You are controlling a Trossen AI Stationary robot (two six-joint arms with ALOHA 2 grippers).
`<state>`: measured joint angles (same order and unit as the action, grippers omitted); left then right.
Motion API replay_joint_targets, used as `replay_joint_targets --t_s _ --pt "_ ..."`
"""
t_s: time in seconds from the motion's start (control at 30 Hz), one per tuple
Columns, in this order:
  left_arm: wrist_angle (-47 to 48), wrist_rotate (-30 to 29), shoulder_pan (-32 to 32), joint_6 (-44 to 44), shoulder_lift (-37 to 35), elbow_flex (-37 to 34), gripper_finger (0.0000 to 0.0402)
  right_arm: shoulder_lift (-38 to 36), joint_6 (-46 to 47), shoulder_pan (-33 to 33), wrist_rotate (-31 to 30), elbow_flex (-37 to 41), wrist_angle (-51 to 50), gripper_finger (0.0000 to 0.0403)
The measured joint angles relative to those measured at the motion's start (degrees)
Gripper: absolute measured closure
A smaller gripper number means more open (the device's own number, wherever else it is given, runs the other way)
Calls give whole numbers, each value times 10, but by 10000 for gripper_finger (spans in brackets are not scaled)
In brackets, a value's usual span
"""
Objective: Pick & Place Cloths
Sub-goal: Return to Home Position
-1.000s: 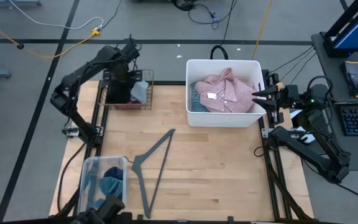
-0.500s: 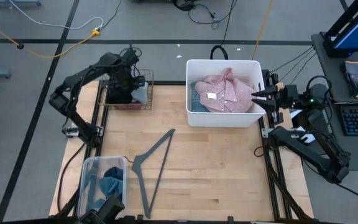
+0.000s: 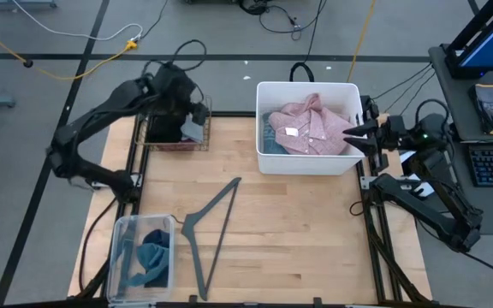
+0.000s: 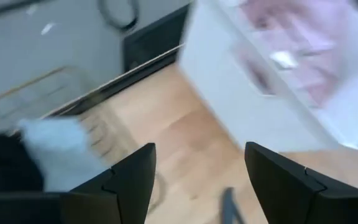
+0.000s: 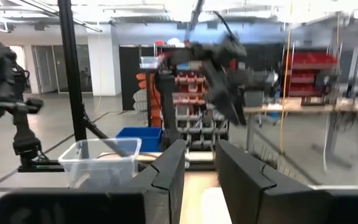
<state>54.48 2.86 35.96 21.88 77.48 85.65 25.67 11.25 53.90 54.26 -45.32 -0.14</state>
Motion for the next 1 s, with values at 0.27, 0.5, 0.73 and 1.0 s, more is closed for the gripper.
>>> replay_joint_targets --t_s 0.27,0.5,0.73,1.0 --pt "-62 -51 -130 -5 -73 -13 151 -19 -43 0 -43 0 -96 320" --pt "-91 -127 -247 25 -123 -60 151 -71 -32 0 -78 0 -107 346" --pt "-194 -190 -336 46 -176 -144 151 -107 1 0 -79 0 -166 382" --pt "-269 -255 -415 65 -229 -228 151 -125 -18 0 -103 0 -272 401"
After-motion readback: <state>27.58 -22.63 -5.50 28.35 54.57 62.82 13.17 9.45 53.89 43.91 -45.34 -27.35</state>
